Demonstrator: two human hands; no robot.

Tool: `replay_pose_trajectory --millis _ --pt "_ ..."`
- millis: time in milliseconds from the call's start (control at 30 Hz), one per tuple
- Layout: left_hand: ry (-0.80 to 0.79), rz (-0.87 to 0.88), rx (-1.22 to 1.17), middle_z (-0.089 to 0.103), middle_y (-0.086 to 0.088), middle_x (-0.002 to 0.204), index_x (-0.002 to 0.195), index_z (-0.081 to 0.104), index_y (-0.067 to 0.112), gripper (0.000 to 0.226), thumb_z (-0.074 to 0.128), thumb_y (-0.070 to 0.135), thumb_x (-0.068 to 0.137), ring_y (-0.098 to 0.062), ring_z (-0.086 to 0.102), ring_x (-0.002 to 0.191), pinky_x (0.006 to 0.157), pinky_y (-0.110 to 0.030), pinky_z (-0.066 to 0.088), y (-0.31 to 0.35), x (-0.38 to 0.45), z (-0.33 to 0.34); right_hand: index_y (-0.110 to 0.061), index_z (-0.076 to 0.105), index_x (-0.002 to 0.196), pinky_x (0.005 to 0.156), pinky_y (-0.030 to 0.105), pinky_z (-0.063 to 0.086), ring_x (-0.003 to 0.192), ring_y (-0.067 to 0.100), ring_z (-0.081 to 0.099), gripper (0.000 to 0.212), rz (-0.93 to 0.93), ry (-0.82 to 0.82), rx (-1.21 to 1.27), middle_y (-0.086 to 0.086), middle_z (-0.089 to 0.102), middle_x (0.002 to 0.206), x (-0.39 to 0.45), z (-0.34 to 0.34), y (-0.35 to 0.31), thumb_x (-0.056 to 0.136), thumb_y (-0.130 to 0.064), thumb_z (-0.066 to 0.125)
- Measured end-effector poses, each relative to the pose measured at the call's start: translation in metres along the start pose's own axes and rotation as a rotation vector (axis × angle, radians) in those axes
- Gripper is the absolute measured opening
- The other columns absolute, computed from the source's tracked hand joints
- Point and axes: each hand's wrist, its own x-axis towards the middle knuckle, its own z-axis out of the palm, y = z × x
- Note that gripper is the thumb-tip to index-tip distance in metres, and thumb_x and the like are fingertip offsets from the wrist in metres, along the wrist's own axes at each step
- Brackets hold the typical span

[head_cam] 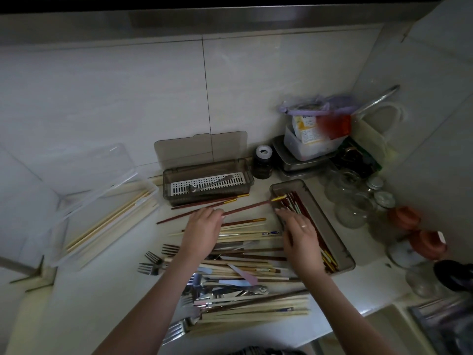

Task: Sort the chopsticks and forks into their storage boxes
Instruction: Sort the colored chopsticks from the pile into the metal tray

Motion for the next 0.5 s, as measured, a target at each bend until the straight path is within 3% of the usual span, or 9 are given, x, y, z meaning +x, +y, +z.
replay_pose_trajectory --millis 167,300,400,500 --pt "0.075 0.183 0.034 0.064 0.001 0.082 0.097 0.067 0.014 0.019 0.054 0.021 0.086 -0.017 0.059 0.079 0.070 -0.030 0.047 0.024 0.007 -0.007 -0.023 0.059 0.124 0.101 0.035 0.033 0.117 0.016 0.047 0.034 -0.083 -0.005 -0.132 -0.002 0.059 0.127 0.010 0.014 -0.013 0.092 -0.024 0.047" --pt "0.084 0.261 0.057 0.060 0.004 0.078 0.090 0.065 0.018 0.009 0.062 0.022 0.083 -0.015 0.054 0.076 0.072 -0.023 0.032 0.034 0.010 -0.005 -0.027 0.067 0.110 0.077 0.034 0.041 0.092 0.018 0.054 0.032 -0.059 0.017 -0.239 -0.006 0.066 0.103 0.008 0.006 -0.008 0.091 -0.037 0.043" --pt "-0.010 0.210 0.004 0.061 0.006 0.081 0.088 0.064 0.019 0.023 0.046 0.034 0.091 -0.013 0.056 0.078 0.071 -0.024 0.038 0.039 0.012 -0.003 -0.025 0.070 0.095 0.066 0.032 0.045 0.079 0.019 0.058 0.024 -0.049 -0.050 -0.216 -0.007 0.068 0.086 0.005 -0.003 0.005 0.090 -0.036 0.049" --pt "-0.102 0.080 -0.110 0.062 0.002 0.086 0.091 0.062 0.014 0.022 0.048 0.030 0.092 -0.013 0.058 0.077 0.062 -0.022 0.044 0.034 0.015 -0.003 -0.024 0.069 0.095 0.059 0.033 0.050 0.080 0.020 0.059 0.011 0.075 -0.080 -0.193 -0.004 0.069 0.086 -0.001 -0.014 0.023 0.090 -0.027 0.060"
